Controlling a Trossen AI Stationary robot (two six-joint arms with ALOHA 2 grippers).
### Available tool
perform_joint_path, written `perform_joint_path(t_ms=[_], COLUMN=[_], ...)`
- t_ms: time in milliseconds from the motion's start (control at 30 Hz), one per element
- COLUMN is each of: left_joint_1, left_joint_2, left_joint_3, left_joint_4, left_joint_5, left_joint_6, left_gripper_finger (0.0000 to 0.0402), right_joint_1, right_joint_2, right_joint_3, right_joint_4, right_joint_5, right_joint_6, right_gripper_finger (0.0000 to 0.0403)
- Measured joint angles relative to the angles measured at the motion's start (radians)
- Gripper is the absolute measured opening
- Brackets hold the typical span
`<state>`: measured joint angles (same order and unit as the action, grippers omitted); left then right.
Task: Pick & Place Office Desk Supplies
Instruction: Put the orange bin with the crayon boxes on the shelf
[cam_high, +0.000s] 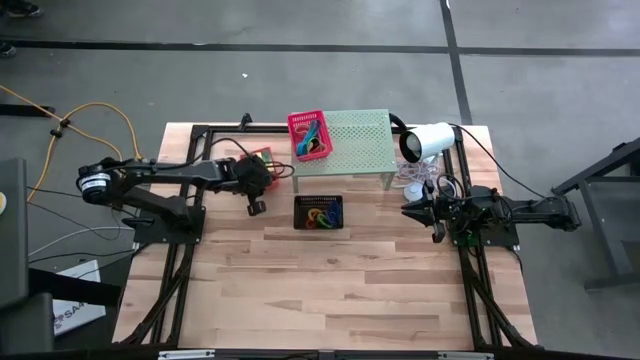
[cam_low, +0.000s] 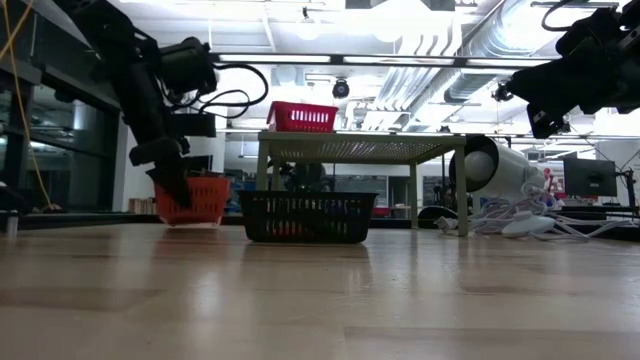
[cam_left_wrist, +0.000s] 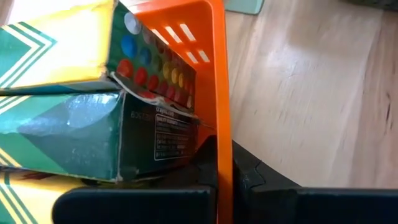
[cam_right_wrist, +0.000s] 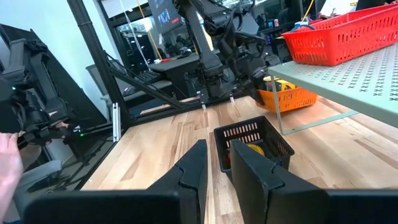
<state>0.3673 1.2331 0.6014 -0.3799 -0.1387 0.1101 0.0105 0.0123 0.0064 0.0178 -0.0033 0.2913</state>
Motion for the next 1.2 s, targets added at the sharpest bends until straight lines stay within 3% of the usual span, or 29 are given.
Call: perform_joint_path(t_ms=[433,1200], left_joint_1=[-0.027,-0.027], left_joint_2=[-0.001,-0.001], left_joint_3=[0.000,0.001], left_joint_4=[-0.039,-0.058], left_joint_5=[-0.023,-0.020], left_joint_6=[-0.106,-0.142], left_gripper_finger=[0.0000,0.0000], right_joint_1=[0.000,0.000], right_joint_2=[0.000,0.000], right_joint_3=[0.000,0.000], right_joint_4=[0.000,0.000], right_joint_5=[0.000,0.000], right_joint_6=[0.000,0.000], right_gripper_finger=[0.0058,0.0058])
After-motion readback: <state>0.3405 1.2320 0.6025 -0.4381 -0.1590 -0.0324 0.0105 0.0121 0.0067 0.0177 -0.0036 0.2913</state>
